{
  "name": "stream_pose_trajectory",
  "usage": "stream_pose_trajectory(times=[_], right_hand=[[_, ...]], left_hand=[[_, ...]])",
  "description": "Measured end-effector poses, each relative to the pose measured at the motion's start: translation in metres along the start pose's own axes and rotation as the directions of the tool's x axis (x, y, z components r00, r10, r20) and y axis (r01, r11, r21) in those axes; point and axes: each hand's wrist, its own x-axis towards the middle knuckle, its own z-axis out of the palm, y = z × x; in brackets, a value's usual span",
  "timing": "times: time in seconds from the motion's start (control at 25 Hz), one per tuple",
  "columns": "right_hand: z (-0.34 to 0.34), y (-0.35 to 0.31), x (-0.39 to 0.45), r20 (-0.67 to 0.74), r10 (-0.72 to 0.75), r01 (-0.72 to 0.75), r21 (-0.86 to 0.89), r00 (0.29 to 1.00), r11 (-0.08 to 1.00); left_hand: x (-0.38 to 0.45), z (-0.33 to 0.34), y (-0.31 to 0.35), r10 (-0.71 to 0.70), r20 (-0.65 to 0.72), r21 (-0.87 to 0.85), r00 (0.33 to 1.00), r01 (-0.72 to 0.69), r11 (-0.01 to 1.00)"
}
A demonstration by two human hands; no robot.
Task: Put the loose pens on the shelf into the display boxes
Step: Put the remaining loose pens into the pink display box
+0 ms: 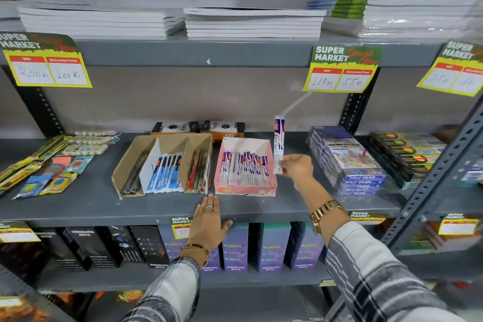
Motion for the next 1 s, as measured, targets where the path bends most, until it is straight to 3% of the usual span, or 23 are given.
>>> stream_pose_trajectory(times=[0.16,0.44,0.76,1.0], right_hand=[[0.03,-0.007,-0.005,0.01,-0.042,0.043,-0.205,0.999,0.978],[0.056,-0.013,-0.015,0.039,-0.144,0.143,-0.529,0.989,0.836],[0.069,-0.002,-0.015,0.152,-0.148,0.212,-0.655,0.977,0.725],[0.062,-0.015,-0.015,0.17,-0.275,0.309,-0.724,0.946,0.617]], left_hand=[[0.001,-0.001,-0.004,0.025,0.045,-0.001,0.999,-0.025,1.0],[0.001,-0.003,-0.004,0.034,0.036,-0.028,0.999,-0.033,0.999],[0.001,-0.001,-0.007,0.038,0.028,-0.021,0.999,-0.037,0.999],[0.002,-0.001,-0.006,0.03,0.03,-0.034,0.999,-0.029,0.999]])
